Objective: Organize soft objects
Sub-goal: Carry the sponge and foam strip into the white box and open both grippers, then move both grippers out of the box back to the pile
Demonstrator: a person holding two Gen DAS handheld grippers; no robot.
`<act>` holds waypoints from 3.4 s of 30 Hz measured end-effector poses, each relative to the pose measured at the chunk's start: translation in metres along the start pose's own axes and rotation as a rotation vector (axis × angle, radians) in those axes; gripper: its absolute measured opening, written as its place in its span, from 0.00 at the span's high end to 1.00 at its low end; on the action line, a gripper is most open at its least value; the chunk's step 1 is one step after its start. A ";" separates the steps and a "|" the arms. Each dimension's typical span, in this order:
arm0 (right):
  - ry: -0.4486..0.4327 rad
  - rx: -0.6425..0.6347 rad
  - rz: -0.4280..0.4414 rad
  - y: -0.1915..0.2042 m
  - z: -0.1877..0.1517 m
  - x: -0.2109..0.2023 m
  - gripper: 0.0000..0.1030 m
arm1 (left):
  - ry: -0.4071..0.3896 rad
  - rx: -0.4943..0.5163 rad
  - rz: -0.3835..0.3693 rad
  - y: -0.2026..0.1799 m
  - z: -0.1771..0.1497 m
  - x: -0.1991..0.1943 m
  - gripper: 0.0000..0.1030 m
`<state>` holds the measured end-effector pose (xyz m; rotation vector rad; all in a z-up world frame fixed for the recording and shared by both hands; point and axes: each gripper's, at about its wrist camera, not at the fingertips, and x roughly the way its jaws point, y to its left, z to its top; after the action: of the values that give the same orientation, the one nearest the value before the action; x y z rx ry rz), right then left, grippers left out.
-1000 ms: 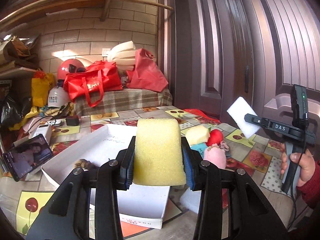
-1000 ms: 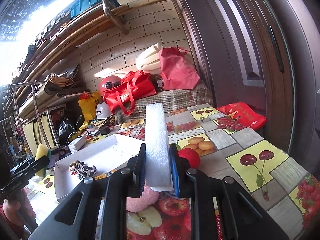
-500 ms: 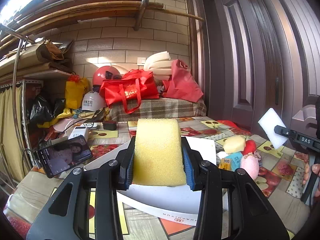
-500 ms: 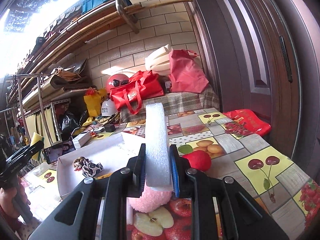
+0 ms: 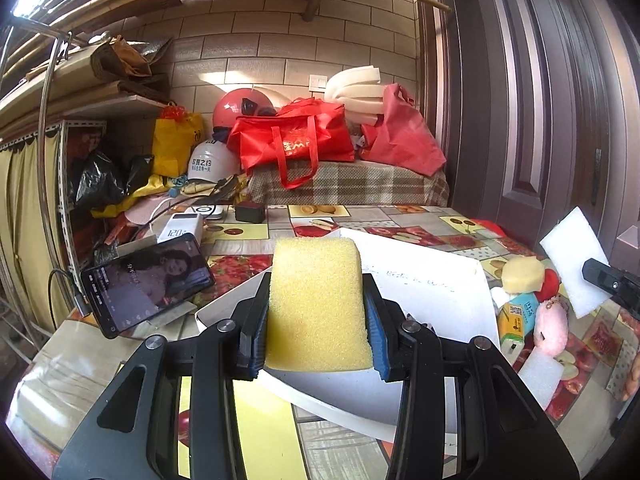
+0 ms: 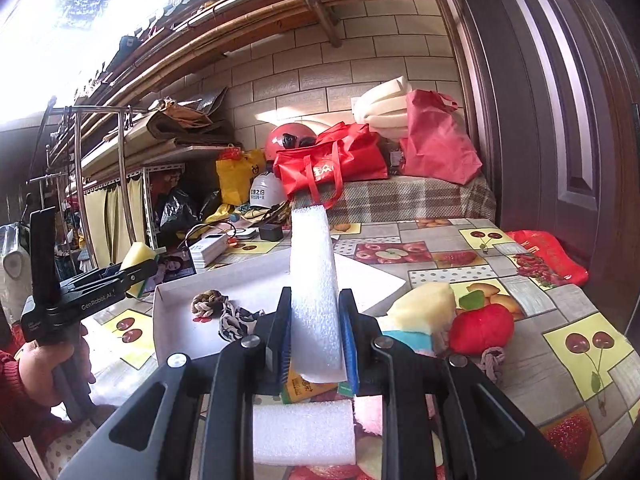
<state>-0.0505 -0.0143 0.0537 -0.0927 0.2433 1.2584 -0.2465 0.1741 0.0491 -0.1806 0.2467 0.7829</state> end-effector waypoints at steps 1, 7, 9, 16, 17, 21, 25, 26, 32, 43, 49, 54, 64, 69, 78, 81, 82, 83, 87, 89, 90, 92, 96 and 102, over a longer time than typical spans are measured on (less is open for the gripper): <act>0.009 -0.005 0.005 0.004 0.000 0.004 0.80 | 0.005 0.010 -0.003 -0.002 0.000 0.002 0.61; 0.057 -0.022 0.041 0.021 0.001 0.026 0.80 | 0.009 0.025 -0.004 -0.003 0.002 0.011 0.61; 0.077 -0.023 0.058 0.026 0.001 0.035 0.80 | 0.007 0.019 -0.001 -0.001 0.003 0.014 0.61; 0.117 -0.010 0.073 0.039 -0.002 0.058 0.80 | -0.004 0.012 0.022 0.003 0.009 0.027 0.61; 0.116 -0.012 0.072 0.041 -0.002 0.060 0.80 | -0.004 0.010 0.024 0.003 0.010 0.029 0.61; 0.118 -0.018 0.066 0.047 -0.001 0.069 0.80 | -0.005 0.007 0.033 0.004 0.013 0.040 0.61; 0.123 -0.013 0.057 0.053 0.002 0.083 0.80 | -0.005 0.020 0.030 0.002 0.015 0.048 0.61; 0.125 -0.005 0.054 0.053 0.003 0.087 0.80 | -0.007 0.023 0.027 0.001 0.016 0.050 0.61; 0.140 0.083 -0.001 0.044 0.007 0.112 0.80 | -0.002 0.023 0.023 0.002 0.022 0.066 0.61; 0.163 0.062 -0.065 0.057 0.011 0.134 0.79 | 0.045 0.024 -0.011 0.001 0.030 0.094 0.61; 0.173 0.080 -0.081 0.052 0.011 0.137 0.79 | 0.055 0.035 -0.017 -0.002 0.029 0.095 0.55; 0.159 0.079 -0.117 0.053 0.012 0.134 0.37 | 0.013 0.012 0.046 0.002 0.029 0.089 0.11; 0.138 0.097 -0.132 0.050 0.013 0.132 0.00 | -0.014 -0.020 0.102 0.012 0.028 0.083 0.00; 0.117 0.073 -0.136 0.055 0.014 0.128 0.00 | -0.018 -0.029 0.116 0.014 0.028 0.081 0.00; 0.058 0.039 -0.155 0.060 0.014 0.115 0.00 | -0.023 -0.072 0.144 0.020 0.026 0.072 0.00; 0.053 0.041 -0.161 0.058 0.013 0.110 0.00 | -0.025 -0.071 0.147 0.019 0.026 0.068 0.00; 0.053 0.041 -0.160 0.057 0.012 0.107 0.00 | -0.026 -0.067 0.147 0.018 0.025 0.066 0.00; 0.054 0.040 -0.159 0.057 0.012 0.105 0.00 | -0.027 -0.063 0.147 0.016 0.024 0.065 0.00; 0.046 0.024 -0.145 0.054 0.009 0.093 0.00 | -0.027 -0.037 0.129 0.008 0.021 0.056 0.00; 0.037 0.024 -0.148 0.049 0.009 0.083 0.00 | -0.022 -0.035 0.110 0.004 0.019 0.051 0.00; 0.024 0.032 -0.154 0.043 0.009 0.076 0.00 | -0.019 -0.038 0.098 0.003 0.018 0.048 0.00; -0.015 0.051 -0.186 0.031 0.010 0.059 0.00 | -0.012 -0.051 0.067 0.002 0.016 0.042 0.00; -0.091 0.129 -0.311 -0.008 0.008 0.023 0.00 | 0.016 -0.099 -0.062 -0.002 0.011 0.030 0.00; -0.026 0.251 -0.281 -0.083 0.001 -0.004 0.00 | 0.013 0.027 -0.392 -0.051 0.010 -0.004 0.00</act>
<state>0.0271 -0.0435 0.0508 0.1027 0.3518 0.9413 -0.2117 0.1382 0.0634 -0.2007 0.2252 0.3891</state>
